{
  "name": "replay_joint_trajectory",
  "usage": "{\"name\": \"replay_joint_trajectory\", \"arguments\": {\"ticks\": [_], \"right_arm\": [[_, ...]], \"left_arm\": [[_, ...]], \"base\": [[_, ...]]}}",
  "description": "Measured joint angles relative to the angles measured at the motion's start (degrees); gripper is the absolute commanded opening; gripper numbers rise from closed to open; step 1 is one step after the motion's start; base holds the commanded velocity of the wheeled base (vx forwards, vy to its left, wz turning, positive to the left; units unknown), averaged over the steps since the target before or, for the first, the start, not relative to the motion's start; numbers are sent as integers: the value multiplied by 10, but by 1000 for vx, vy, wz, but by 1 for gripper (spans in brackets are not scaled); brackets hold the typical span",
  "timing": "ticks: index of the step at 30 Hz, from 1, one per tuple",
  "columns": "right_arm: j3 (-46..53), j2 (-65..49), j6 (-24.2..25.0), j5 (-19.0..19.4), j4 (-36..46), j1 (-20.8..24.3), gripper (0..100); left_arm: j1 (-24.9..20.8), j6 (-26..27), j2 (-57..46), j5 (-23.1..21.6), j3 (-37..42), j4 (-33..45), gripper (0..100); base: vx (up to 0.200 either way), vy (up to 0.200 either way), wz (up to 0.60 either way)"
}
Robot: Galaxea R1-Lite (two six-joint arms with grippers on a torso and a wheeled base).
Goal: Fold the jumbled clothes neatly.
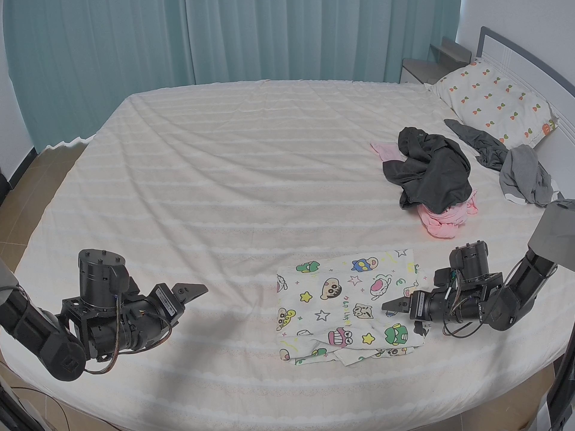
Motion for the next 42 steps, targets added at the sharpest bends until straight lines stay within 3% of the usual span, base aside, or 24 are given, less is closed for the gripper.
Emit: {"name": "replay_joint_trajectory", "arguments": {"ticks": [18,29,40,41,42], "right_arm": [[30,-13,12,0,0,-1,0],[68,-48,13,-2,-2,-34,0],[80,-23,0,-2,-62,-44,0],[84,-21,-3,-2,-67,-46,100],[86,-19,-5,-2,-69,-46,100]], "left_arm": [[0,0,3,1,0,0,100],[-5,-8,3,1,0,0,100],[-6,-9,3,0,0,0,100],[-6,-9,3,0,0,0,100],[-6,-9,4,0,0,0,100]], "base": [[0,0,0],[0,0,0],[0,0,0],[0,0,0],[0,0,0]]}}
